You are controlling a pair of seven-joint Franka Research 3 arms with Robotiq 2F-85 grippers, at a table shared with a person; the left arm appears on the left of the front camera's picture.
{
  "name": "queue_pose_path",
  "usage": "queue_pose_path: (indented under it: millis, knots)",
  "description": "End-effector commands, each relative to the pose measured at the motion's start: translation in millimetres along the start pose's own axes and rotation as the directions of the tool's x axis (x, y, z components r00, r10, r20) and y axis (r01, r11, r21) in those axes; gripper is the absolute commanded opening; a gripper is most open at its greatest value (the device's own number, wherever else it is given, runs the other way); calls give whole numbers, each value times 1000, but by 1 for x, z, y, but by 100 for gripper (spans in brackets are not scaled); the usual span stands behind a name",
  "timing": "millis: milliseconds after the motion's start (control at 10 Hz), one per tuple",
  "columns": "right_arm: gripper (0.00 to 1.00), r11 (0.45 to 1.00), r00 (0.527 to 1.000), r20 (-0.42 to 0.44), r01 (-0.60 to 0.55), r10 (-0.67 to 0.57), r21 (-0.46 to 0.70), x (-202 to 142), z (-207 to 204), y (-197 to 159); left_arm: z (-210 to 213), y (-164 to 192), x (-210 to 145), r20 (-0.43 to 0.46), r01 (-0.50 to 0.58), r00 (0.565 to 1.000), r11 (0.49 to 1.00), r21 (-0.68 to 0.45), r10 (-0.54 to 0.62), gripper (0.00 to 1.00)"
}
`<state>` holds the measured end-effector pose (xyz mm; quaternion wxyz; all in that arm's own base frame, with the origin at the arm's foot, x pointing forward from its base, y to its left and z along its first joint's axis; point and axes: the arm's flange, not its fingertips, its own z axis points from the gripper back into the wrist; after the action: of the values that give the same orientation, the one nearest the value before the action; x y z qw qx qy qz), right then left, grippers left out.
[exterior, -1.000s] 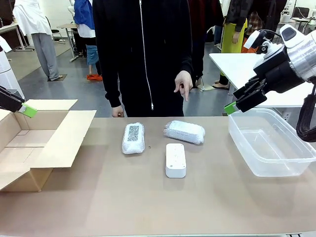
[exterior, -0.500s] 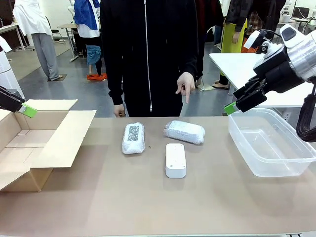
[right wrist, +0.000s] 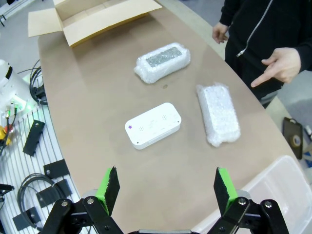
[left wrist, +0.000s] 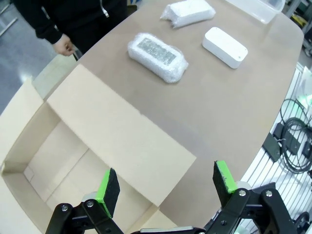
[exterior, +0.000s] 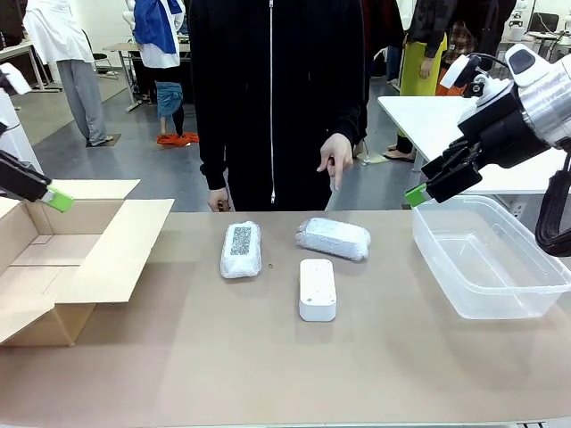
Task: Separate and place wrapped and unwrapped clocks.
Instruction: Pick up the Digital clock indicated by the person.
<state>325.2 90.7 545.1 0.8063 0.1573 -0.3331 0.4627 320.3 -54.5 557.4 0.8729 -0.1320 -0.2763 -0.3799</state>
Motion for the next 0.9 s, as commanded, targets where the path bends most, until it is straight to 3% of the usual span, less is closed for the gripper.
queue_pose_path:
  millis: [0,200,400,600,700,800]
  knots:
    - [100,1000,1000,9,4,-4,23,-1,-2,-1,-39,5,84,-68,130,988,988,-83,-136,100]
    - [100,1000,1000,9,4,-4,23,-1,-2,-1,-97,-14,160,-102,249,958,955,-162,-267,100]
    - [100,1000,1000,9,4,-4,23,-1,-2,-1,-177,-52,210,-154,331,918,921,-207,-364,100]
    - [100,1000,1000,9,4,-4,23,-1,-2,-1,-232,-79,230,-76,449,879,872,-196,-470,100]
    - [100,1000,1000,9,4,-4,23,-1,-2,-1,-242,-82,228,-10,542,834,821,-180,-552,100]
    - [100,1000,1000,9,4,-4,23,-1,-2,-1,-229,-81,218,15,565,816,792,-232,-578,100]
